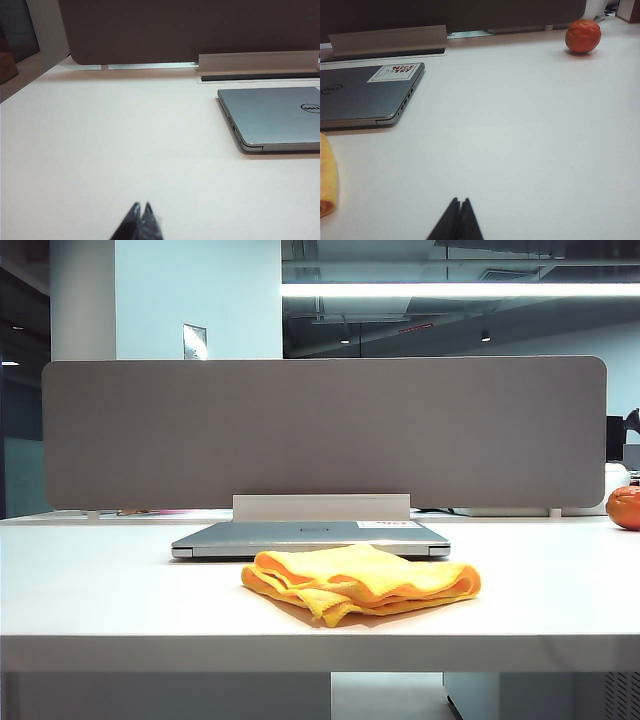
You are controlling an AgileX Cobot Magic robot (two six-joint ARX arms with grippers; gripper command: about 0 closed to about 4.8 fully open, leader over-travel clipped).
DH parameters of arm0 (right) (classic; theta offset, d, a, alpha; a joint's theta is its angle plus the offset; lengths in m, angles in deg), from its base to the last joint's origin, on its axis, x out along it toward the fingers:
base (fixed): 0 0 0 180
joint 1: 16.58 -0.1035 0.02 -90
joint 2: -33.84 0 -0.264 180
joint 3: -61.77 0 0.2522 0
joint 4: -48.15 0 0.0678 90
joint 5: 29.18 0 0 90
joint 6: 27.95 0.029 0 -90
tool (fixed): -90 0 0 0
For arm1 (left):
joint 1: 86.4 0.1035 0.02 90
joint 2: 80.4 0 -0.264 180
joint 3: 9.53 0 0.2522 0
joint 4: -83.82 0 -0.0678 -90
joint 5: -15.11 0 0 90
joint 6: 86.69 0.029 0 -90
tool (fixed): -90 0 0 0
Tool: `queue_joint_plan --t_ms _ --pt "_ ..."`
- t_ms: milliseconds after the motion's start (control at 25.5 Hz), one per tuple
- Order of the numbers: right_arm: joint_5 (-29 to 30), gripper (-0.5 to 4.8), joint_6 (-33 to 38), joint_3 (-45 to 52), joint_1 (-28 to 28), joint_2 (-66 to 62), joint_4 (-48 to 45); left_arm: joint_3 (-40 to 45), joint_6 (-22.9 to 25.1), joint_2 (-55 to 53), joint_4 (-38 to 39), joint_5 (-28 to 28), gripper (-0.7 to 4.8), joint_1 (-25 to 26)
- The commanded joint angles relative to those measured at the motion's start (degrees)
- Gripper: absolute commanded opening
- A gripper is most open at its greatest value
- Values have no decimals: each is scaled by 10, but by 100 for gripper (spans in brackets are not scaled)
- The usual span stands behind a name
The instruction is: Pick up the yellow rag and put it over the laptop.
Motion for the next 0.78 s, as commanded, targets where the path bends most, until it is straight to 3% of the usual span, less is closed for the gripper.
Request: queue_joint_plan --t_ms 39,588,784 --pt "-1 -1 -2 2 0 1 -6 -2 0 0 -7 -2 -6 1" --pt "10 -1 4 2 0 1 -11 -2 0 0 -8 -2 -6 1" --pt "120 -1 29 2 0 1 -10 -2 -1 0 -7 -2 -6 1"
